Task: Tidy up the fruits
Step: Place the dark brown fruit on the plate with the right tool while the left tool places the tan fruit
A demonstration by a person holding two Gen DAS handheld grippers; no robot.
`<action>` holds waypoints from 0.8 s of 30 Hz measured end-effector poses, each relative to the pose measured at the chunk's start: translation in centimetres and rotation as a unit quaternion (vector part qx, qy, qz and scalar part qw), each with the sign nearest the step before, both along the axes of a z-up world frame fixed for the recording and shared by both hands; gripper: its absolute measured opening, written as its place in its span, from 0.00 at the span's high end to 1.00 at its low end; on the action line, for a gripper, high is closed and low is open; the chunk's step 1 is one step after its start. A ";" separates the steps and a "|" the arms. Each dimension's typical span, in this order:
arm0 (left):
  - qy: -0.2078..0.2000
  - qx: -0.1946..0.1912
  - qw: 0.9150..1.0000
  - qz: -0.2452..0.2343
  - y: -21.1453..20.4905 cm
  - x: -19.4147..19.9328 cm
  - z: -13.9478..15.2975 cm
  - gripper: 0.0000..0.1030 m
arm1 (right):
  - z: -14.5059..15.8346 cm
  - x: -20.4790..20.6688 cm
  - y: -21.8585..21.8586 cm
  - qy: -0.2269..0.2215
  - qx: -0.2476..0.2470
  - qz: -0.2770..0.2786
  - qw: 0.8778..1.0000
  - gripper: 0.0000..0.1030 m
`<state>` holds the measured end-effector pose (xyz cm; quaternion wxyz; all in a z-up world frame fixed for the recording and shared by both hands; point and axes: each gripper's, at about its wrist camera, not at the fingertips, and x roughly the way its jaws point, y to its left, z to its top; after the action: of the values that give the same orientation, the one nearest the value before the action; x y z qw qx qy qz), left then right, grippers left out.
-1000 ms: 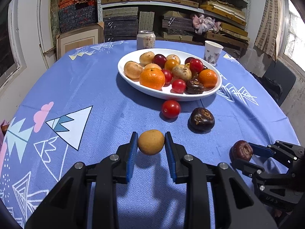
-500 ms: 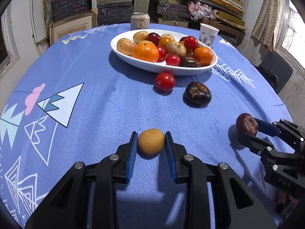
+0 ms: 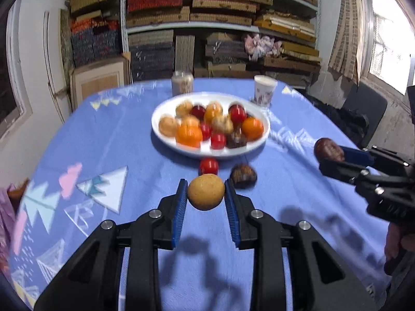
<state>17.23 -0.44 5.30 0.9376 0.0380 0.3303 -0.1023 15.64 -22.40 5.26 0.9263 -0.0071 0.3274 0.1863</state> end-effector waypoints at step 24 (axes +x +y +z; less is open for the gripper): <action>0.079 -0.031 0.994 0.062 1.0 26.9 -0.8 0.73 | -2.5 27.8 3.5 0.107 -0.011 -0.053 0.993 0.58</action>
<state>44.10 0.55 4.47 0.9140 -0.0196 0.4013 -0.0564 43.43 -18.86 2.78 0.8945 0.0195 0.4264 0.1333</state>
